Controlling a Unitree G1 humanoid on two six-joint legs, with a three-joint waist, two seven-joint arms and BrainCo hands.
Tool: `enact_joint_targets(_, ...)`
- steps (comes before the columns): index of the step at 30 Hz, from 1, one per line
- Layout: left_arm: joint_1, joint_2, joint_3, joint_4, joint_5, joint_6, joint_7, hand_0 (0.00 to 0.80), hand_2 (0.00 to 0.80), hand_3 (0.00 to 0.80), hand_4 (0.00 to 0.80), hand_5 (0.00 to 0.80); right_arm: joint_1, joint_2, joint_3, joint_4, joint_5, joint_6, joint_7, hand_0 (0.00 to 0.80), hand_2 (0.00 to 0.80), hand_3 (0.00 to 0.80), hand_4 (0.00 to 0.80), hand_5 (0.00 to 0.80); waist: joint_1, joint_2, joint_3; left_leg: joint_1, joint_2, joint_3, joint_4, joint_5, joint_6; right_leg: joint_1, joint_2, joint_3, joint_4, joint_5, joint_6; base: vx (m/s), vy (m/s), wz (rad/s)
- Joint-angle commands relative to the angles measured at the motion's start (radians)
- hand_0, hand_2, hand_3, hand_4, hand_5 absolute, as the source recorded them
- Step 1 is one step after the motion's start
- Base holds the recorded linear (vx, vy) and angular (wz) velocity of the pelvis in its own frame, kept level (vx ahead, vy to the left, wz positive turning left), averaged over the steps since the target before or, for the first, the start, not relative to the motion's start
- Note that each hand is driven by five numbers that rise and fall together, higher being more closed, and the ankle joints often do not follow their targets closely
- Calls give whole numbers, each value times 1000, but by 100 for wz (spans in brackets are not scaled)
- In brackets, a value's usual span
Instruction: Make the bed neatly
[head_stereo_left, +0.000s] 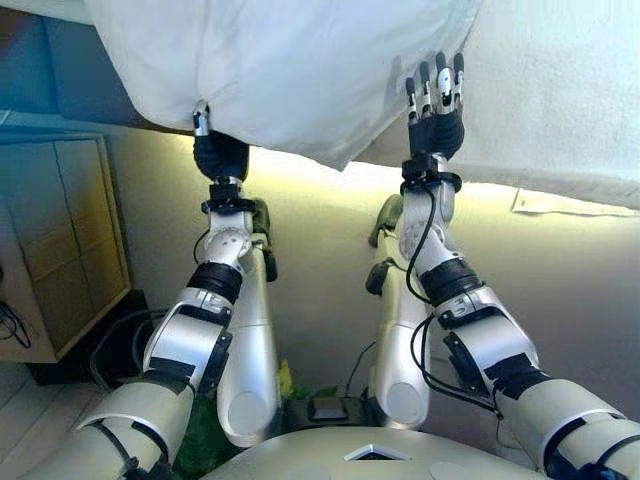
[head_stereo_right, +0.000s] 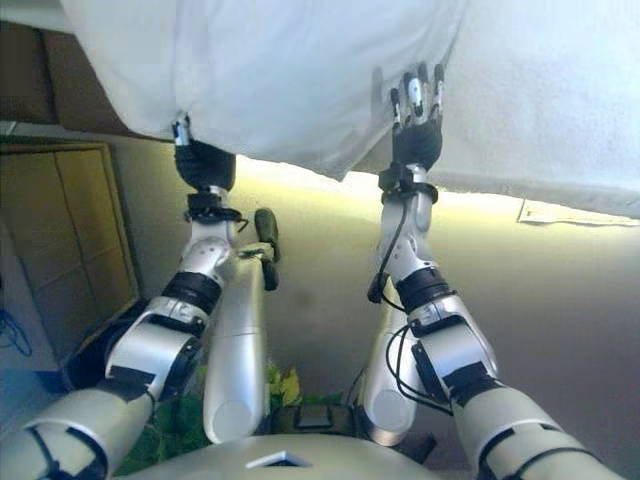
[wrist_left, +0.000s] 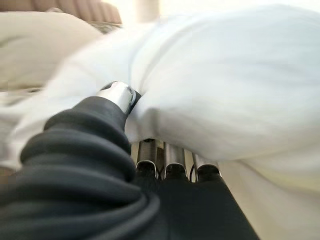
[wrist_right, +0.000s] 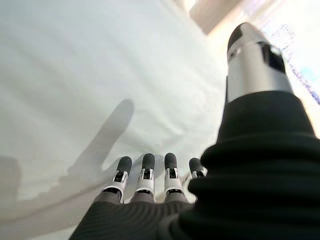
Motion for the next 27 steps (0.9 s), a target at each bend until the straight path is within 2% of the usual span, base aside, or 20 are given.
enact_joint_targets(1, 75, 10, 118, 4, -61, 1, -16, 800, 800, 800, 800, 800, 23, -70, -88, -43, -8, -72, 60, 0, 0, 0, 0, 0, 57, 89, 11, 64, -51, -47, -210, 130, 13, 18, -54, -11, 163, -133, 33, -9, -5, 17)
enact_joint_targets(12, 169, -43, 142, 37, -50, 40, 31, 800, 800, 800, 800, 800, 28, -83, -95, 9, 7, -130, 80, 0, 0, 0, 0, 0, 95, 113, 11, 83, -63, -65, -249, 170, 7, 39, -70, -39, 172, -158, 37, -6, -17, 9)
enact_joint_targets(16, 174, -56, 132, 35, -52, 52, 9, 800, 800, 800, 800, 800, 21, -85, -96, 22, 10, -136, 81, 0, 0, 0, 0, 0, 100, 117, 11, 83, -66, -66, -250, 174, 8, 41, -71, -41, 175, -161, 37, 3, -7, 12)
enact_joint_targets(21, 175, -69, 113, 22, -58, 53, -8, 800, 800, 800, 800, 800, 14, -85, -99, 27, 15, -137, 82, 0, 0, 0, 0, 0, 103, 115, 11, 78, -67, -67, -242, 172, 10, 40, -72, -43, 177, -158, 39, 6, -15, 4)
enact_joint_targets(27, 175, -87, 85, 31, -66, 58, 39, 800, 800, 800, 800, 800, 12, -70, -91, 25, 16, -154, 71, 0, 0, 0, 0, 0, 104, 104, 11, 73, -67, -69, -237, 171, 10, 44, -68, -47, 166, -149, 44, 4, -6, 0)
